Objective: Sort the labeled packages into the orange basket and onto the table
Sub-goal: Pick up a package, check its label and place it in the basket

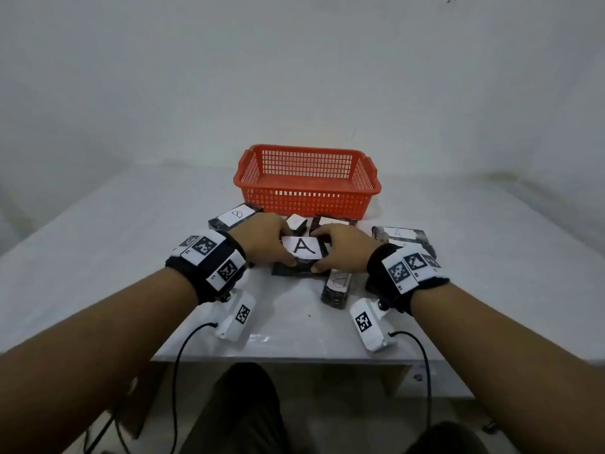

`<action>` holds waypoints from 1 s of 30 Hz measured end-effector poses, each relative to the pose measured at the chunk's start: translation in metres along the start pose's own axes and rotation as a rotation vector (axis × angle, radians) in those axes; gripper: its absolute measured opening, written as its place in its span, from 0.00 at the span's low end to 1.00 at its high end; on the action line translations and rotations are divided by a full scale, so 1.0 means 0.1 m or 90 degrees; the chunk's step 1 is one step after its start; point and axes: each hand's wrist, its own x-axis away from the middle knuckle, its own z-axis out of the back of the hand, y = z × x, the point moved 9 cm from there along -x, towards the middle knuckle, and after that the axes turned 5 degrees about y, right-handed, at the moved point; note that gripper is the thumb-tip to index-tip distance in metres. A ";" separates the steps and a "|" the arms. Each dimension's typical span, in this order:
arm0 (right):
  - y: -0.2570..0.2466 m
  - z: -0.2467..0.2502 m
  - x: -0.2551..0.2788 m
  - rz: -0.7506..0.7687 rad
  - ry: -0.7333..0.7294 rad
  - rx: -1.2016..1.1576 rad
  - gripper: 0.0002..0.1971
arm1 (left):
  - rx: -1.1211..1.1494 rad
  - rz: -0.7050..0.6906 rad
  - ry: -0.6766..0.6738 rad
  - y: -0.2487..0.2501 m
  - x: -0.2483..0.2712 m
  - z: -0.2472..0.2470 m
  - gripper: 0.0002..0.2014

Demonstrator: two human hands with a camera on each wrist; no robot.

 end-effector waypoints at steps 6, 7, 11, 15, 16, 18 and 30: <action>0.13 0.20 0.03 -0.018 0.040 -0.146 0.38 | 0.193 0.000 0.031 -0.03 -0.04 0.19 0.20; 0.16 0.26 0.03 -0.019 0.057 -0.186 0.37 | 0.237 -0.005 0.034 -0.03 -0.07 0.22 0.21; 0.22 0.52 0.05 -0.009 0.122 -0.317 0.32 | 0.373 -0.040 0.025 0.08 -0.04 0.26 0.22; 0.21 0.76 0.13 0.016 0.192 -0.446 0.30 | 0.506 -0.066 0.052 0.20 0.02 0.32 0.23; 0.19 0.80 0.16 0.022 0.210 -0.484 0.29 | 0.528 -0.068 0.059 0.23 0.03 0.33 0.21; 0.15 0.84 0.20 0.038 0.212 -0.543 0.27 | 0.570 -0.074 0.073 0.25 0.02 0.35 0.20; 0.19 0.88 0.24 0.041 0.263 -0.595 0.18 | 0.581 -0.087 0.093 0.35 -0.03 0.43 0.27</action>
